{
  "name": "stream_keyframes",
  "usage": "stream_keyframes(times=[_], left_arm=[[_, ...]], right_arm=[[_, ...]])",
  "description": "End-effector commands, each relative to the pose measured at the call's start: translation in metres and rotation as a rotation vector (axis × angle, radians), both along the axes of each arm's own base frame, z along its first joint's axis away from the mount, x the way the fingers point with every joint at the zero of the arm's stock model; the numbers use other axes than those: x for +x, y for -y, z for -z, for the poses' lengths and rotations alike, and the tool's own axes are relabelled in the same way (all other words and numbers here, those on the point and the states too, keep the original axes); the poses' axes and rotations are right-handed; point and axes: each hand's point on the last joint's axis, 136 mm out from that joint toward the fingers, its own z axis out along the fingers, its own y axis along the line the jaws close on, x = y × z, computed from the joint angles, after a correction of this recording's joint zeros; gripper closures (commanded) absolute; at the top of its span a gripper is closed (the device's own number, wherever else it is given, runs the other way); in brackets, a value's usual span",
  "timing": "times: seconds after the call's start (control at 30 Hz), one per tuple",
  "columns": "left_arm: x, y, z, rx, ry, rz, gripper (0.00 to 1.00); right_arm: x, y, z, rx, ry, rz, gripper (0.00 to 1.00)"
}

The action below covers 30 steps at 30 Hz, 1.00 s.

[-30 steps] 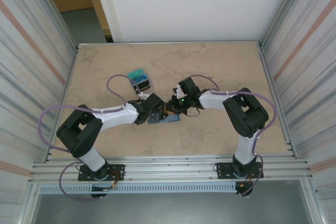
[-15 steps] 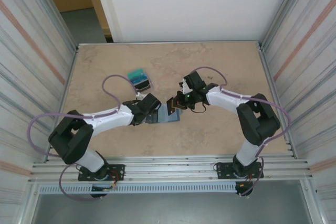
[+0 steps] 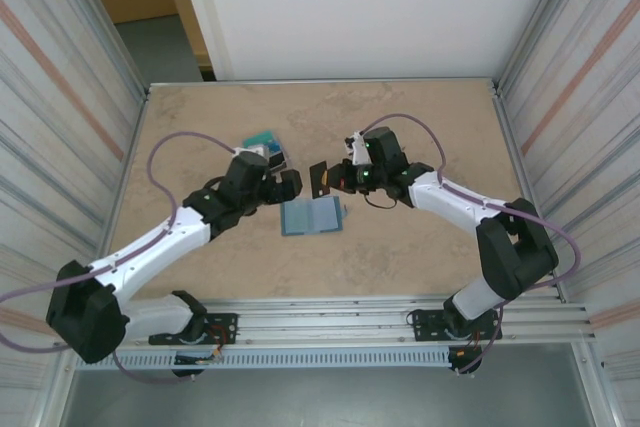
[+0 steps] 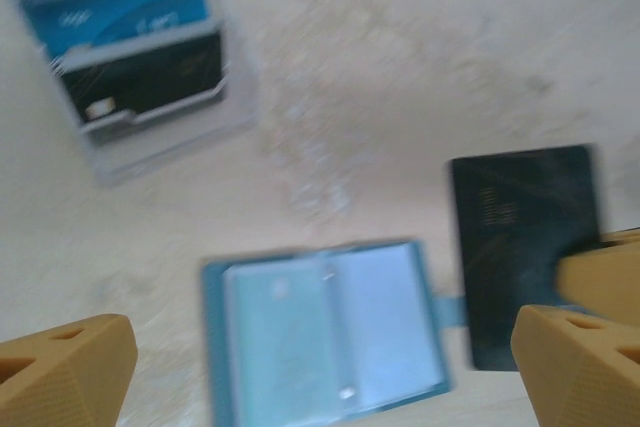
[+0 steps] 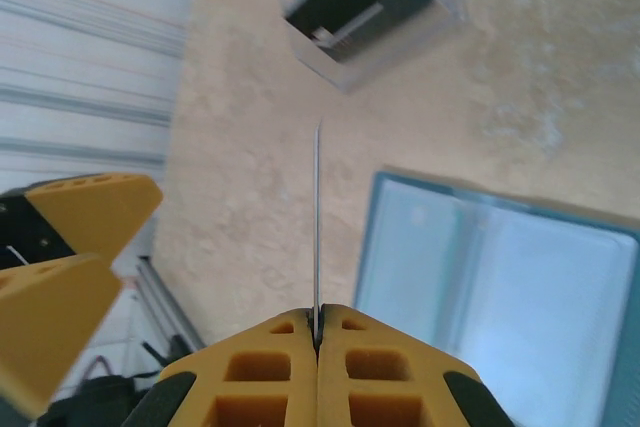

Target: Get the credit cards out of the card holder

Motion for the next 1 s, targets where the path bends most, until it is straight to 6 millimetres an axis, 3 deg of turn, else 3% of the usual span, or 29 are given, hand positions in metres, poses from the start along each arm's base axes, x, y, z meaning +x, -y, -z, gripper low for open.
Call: stream_keyframes(times=[0.0, 0.2, 0.43, 0.67, 0.97], left_arm=[[0.0, 0.026, -0.037, -0.204, 0.072, 0.116, 0.05], [0.004, 0.034, -0.056, -0.33, 0.111, 0.172, 0.19], [0.008, 0.038, -0.071, -0.423, 0.152, 0.224, 0.32], [0.011, 0.038, -0.068, -0.494, 0.137, 0.224, 0.47], [0.011, 0.039, -0.074, -0.509, 0.155, 0.247, 0.78]], right_arm=[[0.006, -0.017, -0.045, 0.191, 0.069, -0.055, 0.98], [0.004, -0.033, -0.071, 0.345, 0.064, -0.129, 0.98], [0.001, -0.042, -0.088, 0.459, 0.04, -0.172, 0.97], [0.001, -0.049, -0.095, 0.514, 0.015, -0.184, 0.96], [-0.006, -0.055, -0.096, 0.52, 0.006, -0.207, 0.95]])
